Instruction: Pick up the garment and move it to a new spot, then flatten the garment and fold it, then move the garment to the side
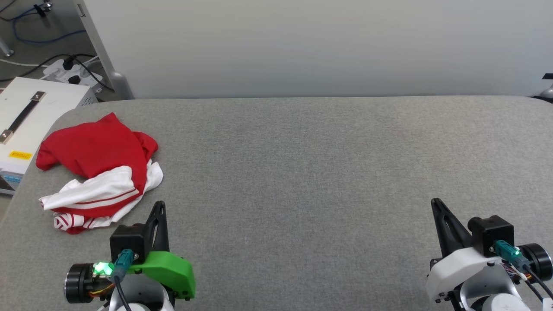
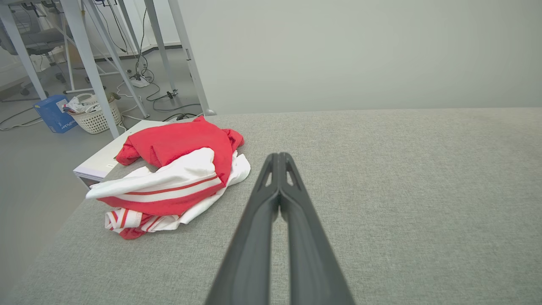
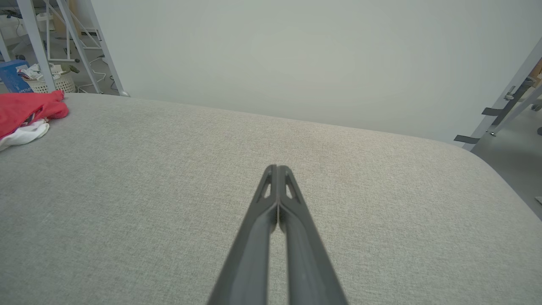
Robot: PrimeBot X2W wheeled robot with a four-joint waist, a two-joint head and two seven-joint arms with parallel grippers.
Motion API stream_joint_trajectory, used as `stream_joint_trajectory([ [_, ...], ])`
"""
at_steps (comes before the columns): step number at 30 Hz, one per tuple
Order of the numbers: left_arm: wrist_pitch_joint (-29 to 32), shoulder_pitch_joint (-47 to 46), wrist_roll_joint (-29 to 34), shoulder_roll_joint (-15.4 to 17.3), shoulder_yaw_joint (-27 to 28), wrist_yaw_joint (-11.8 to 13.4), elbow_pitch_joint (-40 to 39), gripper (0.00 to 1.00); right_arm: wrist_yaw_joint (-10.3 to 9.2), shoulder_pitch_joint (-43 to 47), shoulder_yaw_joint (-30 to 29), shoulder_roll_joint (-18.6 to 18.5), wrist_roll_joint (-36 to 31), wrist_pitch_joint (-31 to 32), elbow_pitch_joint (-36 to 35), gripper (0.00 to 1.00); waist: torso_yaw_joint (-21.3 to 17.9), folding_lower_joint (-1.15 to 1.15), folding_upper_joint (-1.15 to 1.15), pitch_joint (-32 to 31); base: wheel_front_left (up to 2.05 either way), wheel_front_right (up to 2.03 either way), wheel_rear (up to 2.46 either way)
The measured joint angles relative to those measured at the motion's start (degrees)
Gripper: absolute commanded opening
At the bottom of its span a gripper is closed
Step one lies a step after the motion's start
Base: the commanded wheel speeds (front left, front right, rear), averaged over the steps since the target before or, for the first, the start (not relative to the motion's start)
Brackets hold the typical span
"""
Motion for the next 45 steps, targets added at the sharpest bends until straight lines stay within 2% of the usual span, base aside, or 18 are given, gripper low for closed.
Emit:
stream_joint_trajectory([
  [30, 0.00, -0.01, 0.00, 0.00, 0.02, 0.00, 0.00, 0.00, 0.00, 0.00, 0.00, 0.00, 0.00, 0.00, 0.00, 0.00, 0.00, 0.00, 0.00, 0.00, 0.00, 0.00, 0.00],
  [31, 0.00, 0.03, -0.03, 0.01, 0.01, 0.01, 0.01, 1.00, 0.00, 0.02, 0.00, -0.01, 0.03, 0.00, 0.03, 1.00, 0.00, 0.00, 0.00, 0.00, 0.00, 0.00, 0.00],
  [45, -0.77, 0.05, -0.08, 0.01, -0.40, 0.52, -0.07, 1.00, 0.00, 0.03, -0.43, -0.01, 1.29, -0.69, -0.25, 1.00, -0.01, 0.00, 0.00, 0.14, 0.00, 0.00, 0.00],
])
